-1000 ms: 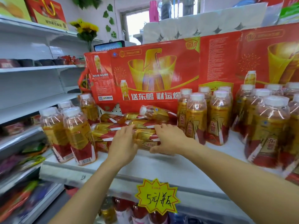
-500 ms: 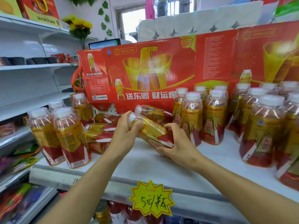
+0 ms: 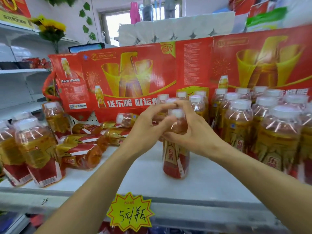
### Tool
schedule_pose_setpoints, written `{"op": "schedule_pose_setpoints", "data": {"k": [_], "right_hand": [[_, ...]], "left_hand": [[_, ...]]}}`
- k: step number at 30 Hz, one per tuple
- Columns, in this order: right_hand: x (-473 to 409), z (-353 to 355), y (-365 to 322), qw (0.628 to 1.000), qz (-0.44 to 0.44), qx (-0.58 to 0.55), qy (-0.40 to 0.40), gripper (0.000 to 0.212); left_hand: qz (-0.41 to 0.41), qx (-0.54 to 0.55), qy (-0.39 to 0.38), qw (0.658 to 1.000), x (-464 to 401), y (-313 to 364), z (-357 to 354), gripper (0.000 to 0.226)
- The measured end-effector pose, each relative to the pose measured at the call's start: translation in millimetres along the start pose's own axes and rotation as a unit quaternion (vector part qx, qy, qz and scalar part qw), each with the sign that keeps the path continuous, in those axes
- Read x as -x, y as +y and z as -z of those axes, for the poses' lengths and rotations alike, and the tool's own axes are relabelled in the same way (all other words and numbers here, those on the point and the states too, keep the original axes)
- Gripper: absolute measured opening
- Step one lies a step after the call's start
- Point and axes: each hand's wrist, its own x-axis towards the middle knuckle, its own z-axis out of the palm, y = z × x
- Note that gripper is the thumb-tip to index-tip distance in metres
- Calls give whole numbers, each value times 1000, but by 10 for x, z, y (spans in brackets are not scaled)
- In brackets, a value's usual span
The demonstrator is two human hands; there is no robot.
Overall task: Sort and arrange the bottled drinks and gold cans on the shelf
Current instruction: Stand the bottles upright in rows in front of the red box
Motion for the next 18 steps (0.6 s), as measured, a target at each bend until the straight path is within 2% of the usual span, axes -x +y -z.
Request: {"op": "schedule_pose_setpoints", "data": {"k": [3,6,8,12,14,18], "right_hand": [[14,137,52,998,-24,54,-10,72],[-35,255,116,994,-33,106,-9,74],[-85,314,126,987,-37,155,-8,74],[-176,385,108,964,-56,260,-18,77],[-235,423,54,947,-51,316,-28,68],[-391,496,-89,934,-61,346,-66,45]], "left_hand": [[39,-71,48,996,-37,-222,200,35],[131,-160,113,972,-117,-565,492,51],[195,-201,126,952,-236,-776,655,63],[268,-206,102,936,-519,-1128,850,71],[273,-186,84,940,-614,-1230,891,66],[284,-145,49,946,-776,-1328,978,60]]}}
